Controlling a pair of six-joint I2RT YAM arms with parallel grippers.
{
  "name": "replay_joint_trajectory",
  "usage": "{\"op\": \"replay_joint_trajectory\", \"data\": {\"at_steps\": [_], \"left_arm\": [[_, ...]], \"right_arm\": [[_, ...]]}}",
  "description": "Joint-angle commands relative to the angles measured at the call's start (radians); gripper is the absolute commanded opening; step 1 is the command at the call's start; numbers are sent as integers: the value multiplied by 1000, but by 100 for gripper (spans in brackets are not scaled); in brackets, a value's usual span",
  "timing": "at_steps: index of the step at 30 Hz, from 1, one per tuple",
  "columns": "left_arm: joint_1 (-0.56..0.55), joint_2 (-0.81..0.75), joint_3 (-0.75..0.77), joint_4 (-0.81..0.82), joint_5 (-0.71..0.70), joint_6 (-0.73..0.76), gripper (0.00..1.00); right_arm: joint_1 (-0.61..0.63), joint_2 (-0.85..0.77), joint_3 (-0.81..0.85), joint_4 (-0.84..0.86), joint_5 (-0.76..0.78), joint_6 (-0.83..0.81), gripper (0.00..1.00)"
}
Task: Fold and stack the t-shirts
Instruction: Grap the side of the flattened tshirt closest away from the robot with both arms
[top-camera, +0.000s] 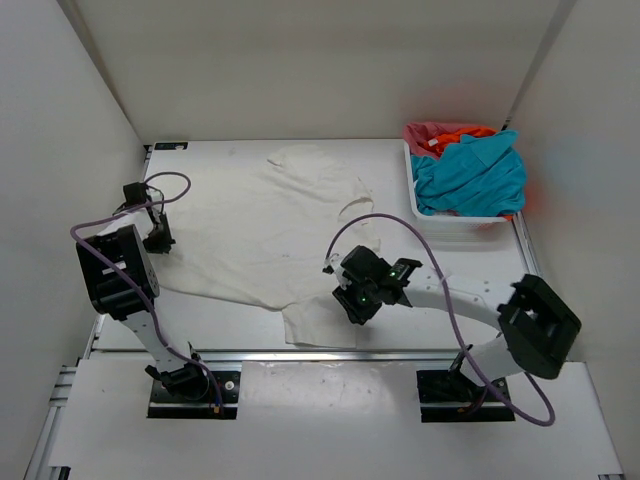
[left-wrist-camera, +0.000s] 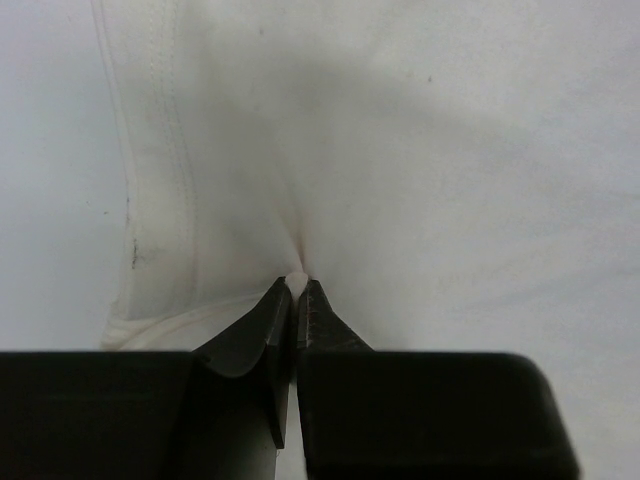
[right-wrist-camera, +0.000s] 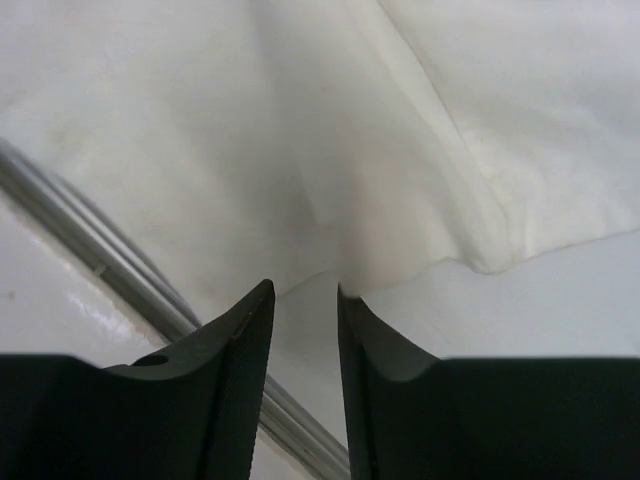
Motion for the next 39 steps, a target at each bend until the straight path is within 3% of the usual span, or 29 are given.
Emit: {"op": "replay_joint_trajectory", "data": {"at_steps": [1, 5, 12, 18, 28, 31, 33, 39], "left_arm": [[4, -61, -11, -33, 15, 15, 0], [7, -76, -3, -44, 10, 17, 0], [-16, -105, -6, -39, -13, 30, 9], [-24, -108, -15, -38, -11, 43, 13], [-23, -90, -21, -30, -8, 58, 14], [-20, -91, -18, -29, -2, 64, 15], [-16, -93, -17, -26, -11, 70, 15], [-7, -105, -23, -39, -5, 73, 15]], "right_arm": [[31, -141, 2, 27, 9, -232, 38], [64, -229, -34, 41, -107, -432, 51], [79, -97, -52, 53, -245, -594, 63], [91, -54, -65, 26, -267, -753, 65], [138, -1, -117, 122, -204, -759, 65], [140, 30, -114, 127, -181, -751, 60], [139, 38, -101, 107, -178, -750, 52], [133, 27, -101, 85, -171, -737, 12]]}}
